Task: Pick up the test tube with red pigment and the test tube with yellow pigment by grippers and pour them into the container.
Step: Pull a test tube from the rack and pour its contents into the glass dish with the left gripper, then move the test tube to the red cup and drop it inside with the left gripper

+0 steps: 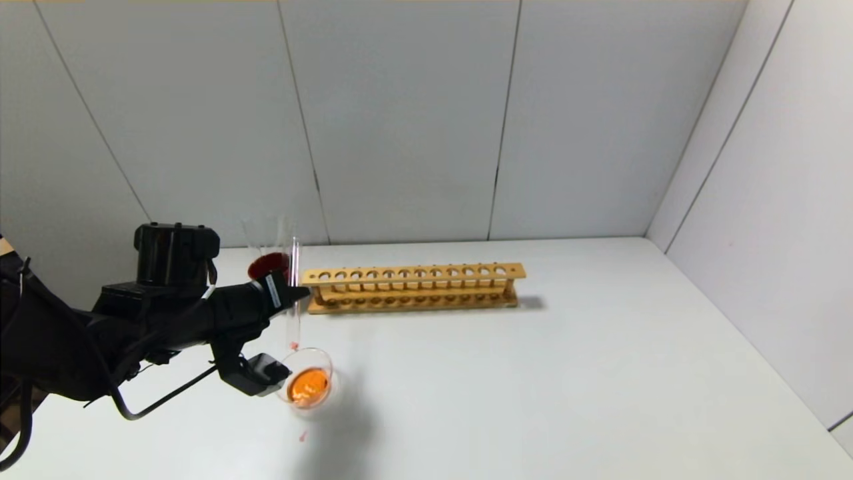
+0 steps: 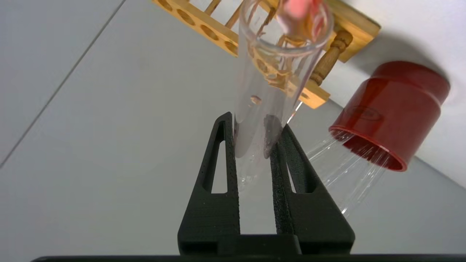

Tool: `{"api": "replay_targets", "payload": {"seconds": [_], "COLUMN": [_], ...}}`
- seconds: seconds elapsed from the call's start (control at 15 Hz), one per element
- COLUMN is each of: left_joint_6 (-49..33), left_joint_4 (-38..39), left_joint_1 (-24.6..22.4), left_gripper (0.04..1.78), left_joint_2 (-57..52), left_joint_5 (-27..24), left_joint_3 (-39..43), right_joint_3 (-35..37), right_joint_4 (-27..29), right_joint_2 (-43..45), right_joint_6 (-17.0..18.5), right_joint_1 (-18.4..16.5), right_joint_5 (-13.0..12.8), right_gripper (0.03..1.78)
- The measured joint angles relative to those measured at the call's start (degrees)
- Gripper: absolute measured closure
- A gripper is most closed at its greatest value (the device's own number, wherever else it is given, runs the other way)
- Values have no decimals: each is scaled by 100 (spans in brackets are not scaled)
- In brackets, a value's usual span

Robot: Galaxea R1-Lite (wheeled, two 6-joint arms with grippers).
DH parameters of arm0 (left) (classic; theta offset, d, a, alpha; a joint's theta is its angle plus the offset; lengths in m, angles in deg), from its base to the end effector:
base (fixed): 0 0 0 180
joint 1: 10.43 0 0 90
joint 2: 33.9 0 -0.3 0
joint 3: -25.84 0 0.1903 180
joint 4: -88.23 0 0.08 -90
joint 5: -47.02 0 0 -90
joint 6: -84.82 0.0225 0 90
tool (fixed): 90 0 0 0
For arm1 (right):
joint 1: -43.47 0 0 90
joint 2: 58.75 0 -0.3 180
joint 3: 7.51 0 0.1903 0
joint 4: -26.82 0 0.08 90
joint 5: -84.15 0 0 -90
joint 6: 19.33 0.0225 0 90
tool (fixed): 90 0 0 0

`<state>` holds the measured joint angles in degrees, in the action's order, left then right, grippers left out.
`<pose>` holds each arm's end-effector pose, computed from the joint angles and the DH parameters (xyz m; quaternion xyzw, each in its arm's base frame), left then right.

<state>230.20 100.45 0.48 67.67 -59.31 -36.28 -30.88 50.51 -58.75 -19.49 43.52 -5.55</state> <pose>0.2909 -0.0625 0.1265 0.8985 -0.1485 -0.2926 0.2917 -0.0228 0.0001 0.0749 -0.0014 0.0028 0.0031 1.0000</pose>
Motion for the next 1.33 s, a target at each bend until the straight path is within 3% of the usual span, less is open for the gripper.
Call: {"api": "replay_targets", "payload": {"seconds": [0.6,0.8,1.0,1.33], "left_joint_6": [74,-477,-2192,-6312], "left_joint_4": [0,7,11,-139], "left_joint_1": [17,20,166,1062], "left_gripper": [152,152,152,152], "left_joint_2": [-74,-77,-205,-874], "left_joint_5": [5,9,396,3026], "left_joint_3": [-7,-16,-20,-104], "right_joint_3": [0,0,0,0], "right_joint_4": [0,0,0,0], "right_joint_2": [0,0,0,0], "right_joint_6": [0,0,0,0], "right_joint_1": [2,2,2,2], "right_joint_5": [0,0,2,2], "right_gripper": [6,6,6,6]}}
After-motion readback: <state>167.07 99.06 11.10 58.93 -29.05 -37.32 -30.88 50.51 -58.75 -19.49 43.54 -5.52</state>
